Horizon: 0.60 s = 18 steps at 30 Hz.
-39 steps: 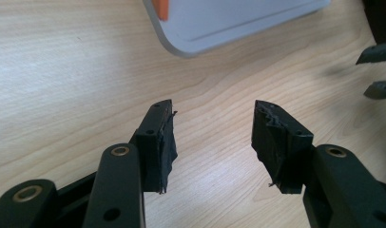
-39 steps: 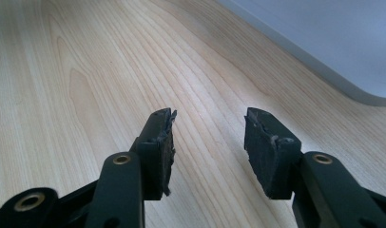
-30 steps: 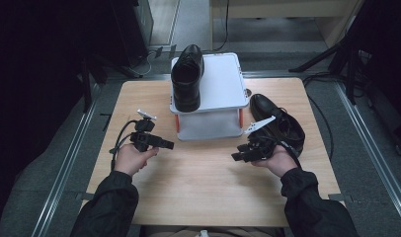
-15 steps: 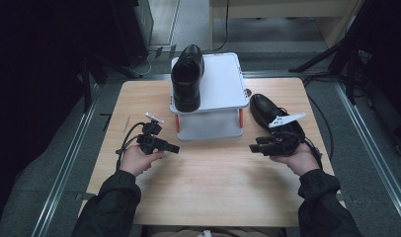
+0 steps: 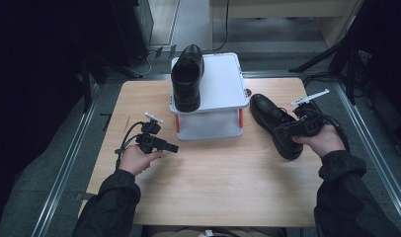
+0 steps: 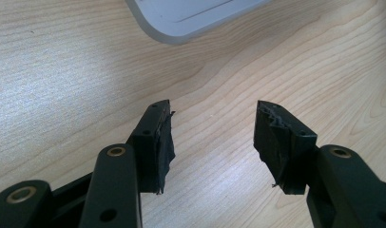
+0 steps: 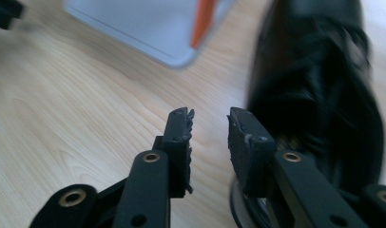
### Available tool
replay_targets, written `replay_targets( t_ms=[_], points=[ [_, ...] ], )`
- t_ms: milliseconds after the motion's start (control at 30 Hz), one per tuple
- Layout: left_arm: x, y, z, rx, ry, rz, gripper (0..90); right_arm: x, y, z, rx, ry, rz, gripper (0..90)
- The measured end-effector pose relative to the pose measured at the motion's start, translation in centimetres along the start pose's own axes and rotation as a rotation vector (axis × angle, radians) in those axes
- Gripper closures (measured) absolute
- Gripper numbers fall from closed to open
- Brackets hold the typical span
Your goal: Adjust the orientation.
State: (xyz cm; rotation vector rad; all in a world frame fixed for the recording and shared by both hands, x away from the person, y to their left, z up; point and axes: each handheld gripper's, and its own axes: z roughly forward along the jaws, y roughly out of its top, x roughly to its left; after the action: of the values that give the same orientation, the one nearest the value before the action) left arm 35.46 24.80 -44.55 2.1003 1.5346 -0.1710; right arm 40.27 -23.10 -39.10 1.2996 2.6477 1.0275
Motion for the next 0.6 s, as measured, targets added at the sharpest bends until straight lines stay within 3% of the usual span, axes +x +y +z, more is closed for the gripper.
replay_targets(
  t_ms=[67, 100, 200, 333, 367, 433, 600],
  points=[
    [0.0, 0.0, 0.1, 0.002, -0.008, -0.002, 47.7, -0.5, 0.4, 0.0, 0.058, -0.018, 0.040, 73.8],
    [0.0, 0.0, 0.1, 0.002, -0.008, -0.002, 47.7, -0.5, 0.4, 0.0, 0.058, -0.018, 0.040, 73.8],
    [-0.1, 0.1, 0.6, 0.009, -0.015, -0.006, 48.0, -1.0, 0.8, 1.2, 0.171, -0.046, 0.076, 76.4],
    [-0.1, 0.1, 0.7, 0.023, -0.016, -0.002, 48.4, -1.0, 1.3, 2.1, 0.217, -0.071, 0.102, 78.0],
    [-0.1, 0.1, 0.6, 0.023, -0.016, -0.001, 48.7, -1.2, 1.8, 2.9, 0.267, -0.090, 0.119, 82.5],
    [0.0, 0.0, 0.6, 0.020, -0.018, -0.001, 48.7, -1.2, 2.1, 3.5, 0.299, -0.102, 0.124, 85.0],
    [0.1, 0.0, 0.7, 0.023, -0.035, -0.015, 49.0, -1.3, 3.0, 3.9, 0.359, -0.116, 0.145, 86.7]
  ],
)
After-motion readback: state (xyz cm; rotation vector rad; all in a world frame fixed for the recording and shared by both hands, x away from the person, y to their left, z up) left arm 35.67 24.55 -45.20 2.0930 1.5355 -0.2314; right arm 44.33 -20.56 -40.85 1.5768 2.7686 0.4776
